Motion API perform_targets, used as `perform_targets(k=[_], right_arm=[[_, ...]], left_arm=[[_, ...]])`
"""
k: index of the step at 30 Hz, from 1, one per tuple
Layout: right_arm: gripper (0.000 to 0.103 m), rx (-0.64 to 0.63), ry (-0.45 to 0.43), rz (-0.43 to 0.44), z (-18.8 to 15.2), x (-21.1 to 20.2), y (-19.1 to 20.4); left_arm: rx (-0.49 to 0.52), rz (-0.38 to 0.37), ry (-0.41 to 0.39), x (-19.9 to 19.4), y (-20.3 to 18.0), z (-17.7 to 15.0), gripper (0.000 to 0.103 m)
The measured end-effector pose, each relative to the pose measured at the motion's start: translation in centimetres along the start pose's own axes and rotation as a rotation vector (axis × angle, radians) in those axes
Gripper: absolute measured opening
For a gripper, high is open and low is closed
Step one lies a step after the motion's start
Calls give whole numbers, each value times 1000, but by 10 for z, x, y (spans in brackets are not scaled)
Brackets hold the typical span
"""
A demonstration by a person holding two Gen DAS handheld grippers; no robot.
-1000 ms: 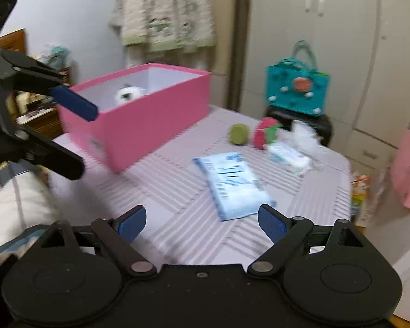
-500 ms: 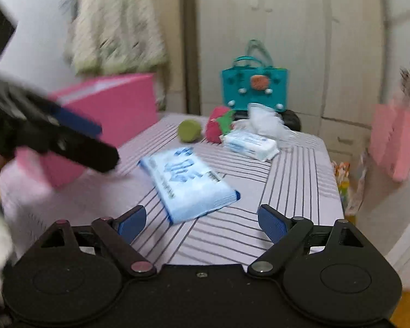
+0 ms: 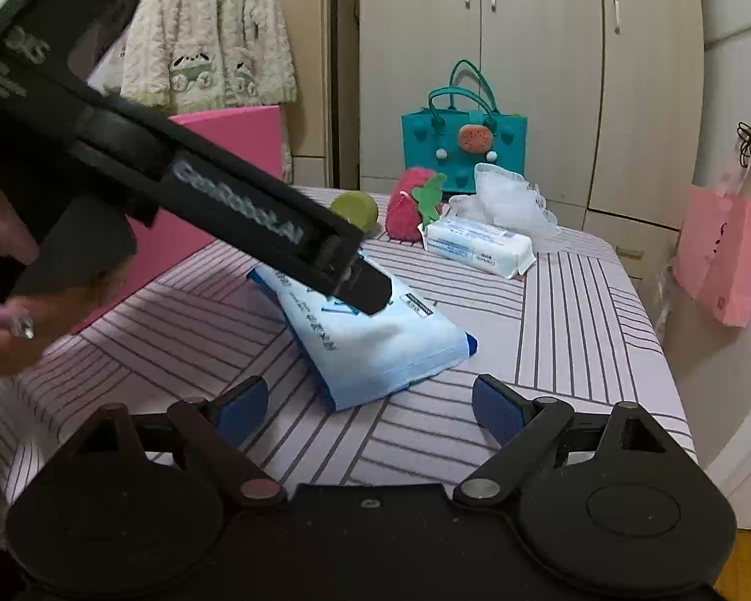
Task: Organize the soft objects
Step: 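Close the left gripper on the edge of the wipes pack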
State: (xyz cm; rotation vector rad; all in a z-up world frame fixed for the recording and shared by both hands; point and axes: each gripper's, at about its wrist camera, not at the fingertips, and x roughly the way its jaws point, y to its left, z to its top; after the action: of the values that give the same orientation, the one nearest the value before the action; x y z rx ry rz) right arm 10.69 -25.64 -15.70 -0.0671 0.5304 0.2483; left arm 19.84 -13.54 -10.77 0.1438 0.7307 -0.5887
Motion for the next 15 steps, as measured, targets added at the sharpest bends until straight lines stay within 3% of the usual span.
perform_targets(k=[5,7,10,15], right_arm=[[91,48,17,-42,5,4,-10],[89,60,22,-54,6,2,-17],[78,97,29,-51,7,0,-30],[68,91,25,-32,4,-2,-38]], left_arm=[[-49,36,38,13,12,-1,89],[-79,29,47,15,17,-3,80],[-126,-22,52,11,21,-6,67],[-237,-143,76,0,28,-12,64]])
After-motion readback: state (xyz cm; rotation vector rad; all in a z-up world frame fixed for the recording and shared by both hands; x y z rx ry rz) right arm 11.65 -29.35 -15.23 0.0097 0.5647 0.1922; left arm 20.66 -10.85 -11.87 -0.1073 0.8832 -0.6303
